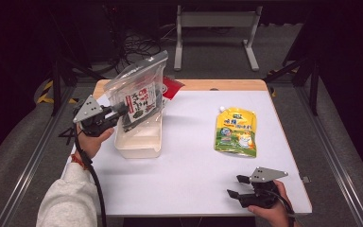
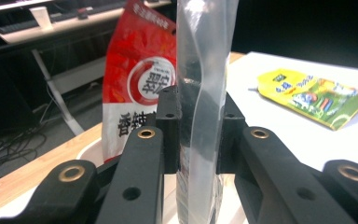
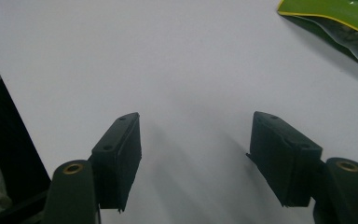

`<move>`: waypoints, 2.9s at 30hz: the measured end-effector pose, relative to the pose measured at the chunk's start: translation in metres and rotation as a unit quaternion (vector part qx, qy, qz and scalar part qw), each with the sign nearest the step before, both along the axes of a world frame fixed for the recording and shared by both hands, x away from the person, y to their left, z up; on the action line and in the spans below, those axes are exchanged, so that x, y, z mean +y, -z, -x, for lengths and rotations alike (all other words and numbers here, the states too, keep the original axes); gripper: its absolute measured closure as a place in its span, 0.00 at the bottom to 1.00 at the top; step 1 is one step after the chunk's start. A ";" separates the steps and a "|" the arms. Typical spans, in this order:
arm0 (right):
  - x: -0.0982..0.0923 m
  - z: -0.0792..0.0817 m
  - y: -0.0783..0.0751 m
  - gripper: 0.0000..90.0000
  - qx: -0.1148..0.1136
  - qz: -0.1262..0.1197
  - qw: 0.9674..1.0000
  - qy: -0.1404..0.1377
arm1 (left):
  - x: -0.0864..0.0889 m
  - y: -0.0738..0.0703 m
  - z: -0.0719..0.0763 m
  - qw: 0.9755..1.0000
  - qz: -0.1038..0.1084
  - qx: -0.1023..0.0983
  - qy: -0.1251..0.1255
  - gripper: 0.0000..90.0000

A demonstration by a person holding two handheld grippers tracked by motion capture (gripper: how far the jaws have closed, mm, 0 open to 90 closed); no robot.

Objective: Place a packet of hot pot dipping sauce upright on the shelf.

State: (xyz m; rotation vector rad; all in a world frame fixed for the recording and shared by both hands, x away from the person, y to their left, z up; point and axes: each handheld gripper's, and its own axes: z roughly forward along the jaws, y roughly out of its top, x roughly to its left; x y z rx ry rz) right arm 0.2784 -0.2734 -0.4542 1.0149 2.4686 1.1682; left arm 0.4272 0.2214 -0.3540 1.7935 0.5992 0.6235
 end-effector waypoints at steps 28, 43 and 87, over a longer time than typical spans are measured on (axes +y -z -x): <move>0.004 0.002 0.002 0.36 0.007 0.005 1.000 -0.011 | -0.004 -0.006 -0.005 0.997 -0.067 0.040 0.003 0.86; 0.005 0.003 0.001 0.35 0.003 0.003 1.000 -0.013 | 0.013 0.025 -0.009 0.999 0.001 0.053 0.002 0.86; -0.042 -0.027 -0.021 0.62 -0.057 -0.011 0.995 0.083 | 0.025 0.032 0.066 0.998 0.001 0.028 -0.059 0.40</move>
